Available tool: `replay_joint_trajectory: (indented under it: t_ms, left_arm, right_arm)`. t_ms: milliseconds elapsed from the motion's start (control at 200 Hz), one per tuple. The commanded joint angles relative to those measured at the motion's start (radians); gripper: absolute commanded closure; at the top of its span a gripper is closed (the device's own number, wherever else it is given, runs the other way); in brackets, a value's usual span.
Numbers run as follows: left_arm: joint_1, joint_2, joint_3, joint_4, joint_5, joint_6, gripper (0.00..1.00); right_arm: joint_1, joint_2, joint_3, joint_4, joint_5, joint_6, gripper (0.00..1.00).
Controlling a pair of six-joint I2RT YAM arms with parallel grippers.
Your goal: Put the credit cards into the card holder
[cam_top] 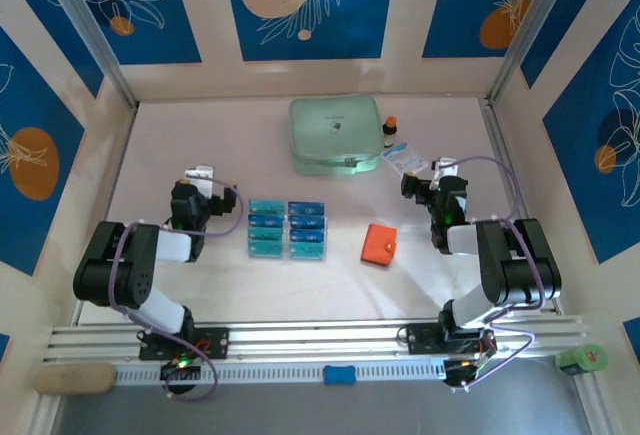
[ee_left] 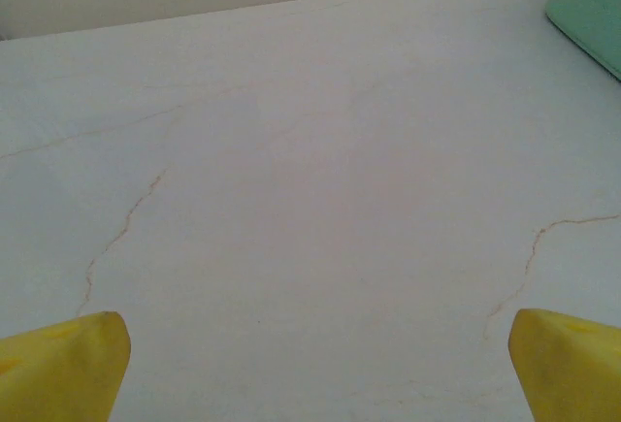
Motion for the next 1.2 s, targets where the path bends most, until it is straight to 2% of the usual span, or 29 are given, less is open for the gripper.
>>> replay_joint_trajectory:
  t_ms: [0, 1195]
  left_arm:
    - [0.012, 0.004, 0.000, 0.033, 0.020, 0.008, 0.00]
    - [0.013, -0.010, 0.002, 0.019, 0.008, 0.002, 0.00]
  right_arm:
    - [0.000, 0.000, -0.003, 0.033, -0.016, -0.012, 0.01]
    - [-0.014, -0.010, -0.008, 0.033, -0.032, 0.003, 0.01]
